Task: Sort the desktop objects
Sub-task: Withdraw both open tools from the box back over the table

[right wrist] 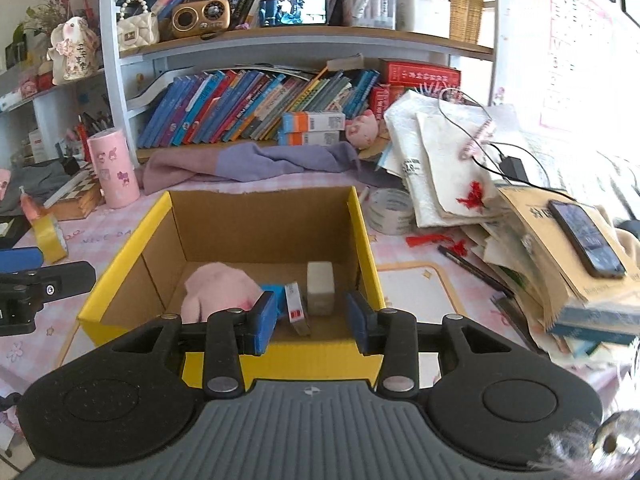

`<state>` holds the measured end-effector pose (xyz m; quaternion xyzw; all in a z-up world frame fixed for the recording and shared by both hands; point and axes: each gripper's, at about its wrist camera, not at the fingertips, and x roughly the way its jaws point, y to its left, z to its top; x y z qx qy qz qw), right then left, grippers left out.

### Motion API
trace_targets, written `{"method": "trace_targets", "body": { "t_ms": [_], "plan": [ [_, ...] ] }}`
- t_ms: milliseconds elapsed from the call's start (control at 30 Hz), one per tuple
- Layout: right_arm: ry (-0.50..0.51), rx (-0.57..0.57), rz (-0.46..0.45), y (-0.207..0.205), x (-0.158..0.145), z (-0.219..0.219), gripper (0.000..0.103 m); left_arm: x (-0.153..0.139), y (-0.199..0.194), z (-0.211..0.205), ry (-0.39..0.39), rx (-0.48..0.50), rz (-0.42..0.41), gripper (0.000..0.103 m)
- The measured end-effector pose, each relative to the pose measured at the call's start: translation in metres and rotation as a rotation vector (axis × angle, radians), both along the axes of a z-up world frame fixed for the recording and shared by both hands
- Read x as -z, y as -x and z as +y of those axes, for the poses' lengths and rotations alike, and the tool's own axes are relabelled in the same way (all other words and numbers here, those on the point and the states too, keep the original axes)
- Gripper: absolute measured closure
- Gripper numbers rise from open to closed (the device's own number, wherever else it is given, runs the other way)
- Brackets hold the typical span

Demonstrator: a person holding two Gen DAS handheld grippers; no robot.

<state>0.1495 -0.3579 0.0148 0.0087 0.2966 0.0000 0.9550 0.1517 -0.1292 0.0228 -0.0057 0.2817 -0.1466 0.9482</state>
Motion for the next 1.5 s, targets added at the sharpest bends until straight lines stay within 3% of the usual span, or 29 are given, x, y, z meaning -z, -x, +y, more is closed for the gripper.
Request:
{"method": "trace_targets", "body": {
  "t_ms": [800, 1033, 1500],
  "plan": [
    [-0.012, 0.139, 0.080, 0.108, 0.030, 0.107, 0.066, 0.025, 0.072, 0.084, -0.079, 0.156, 0.063, 0.017],
    [-0.059, 0.172, 0.124, 0.128, 0.041, 0.135, 0.065, 0.035, 0.087, 0.113, -0.097, 0.180, 0.101, 0.017],
    [-0.093, 0.090, 0.232, 0.141, 0.060, 0.195, 0.060, 0.048, 0.104, 0.155, -0.124, 0.188, 0.169, 0.017]
  ]
}}
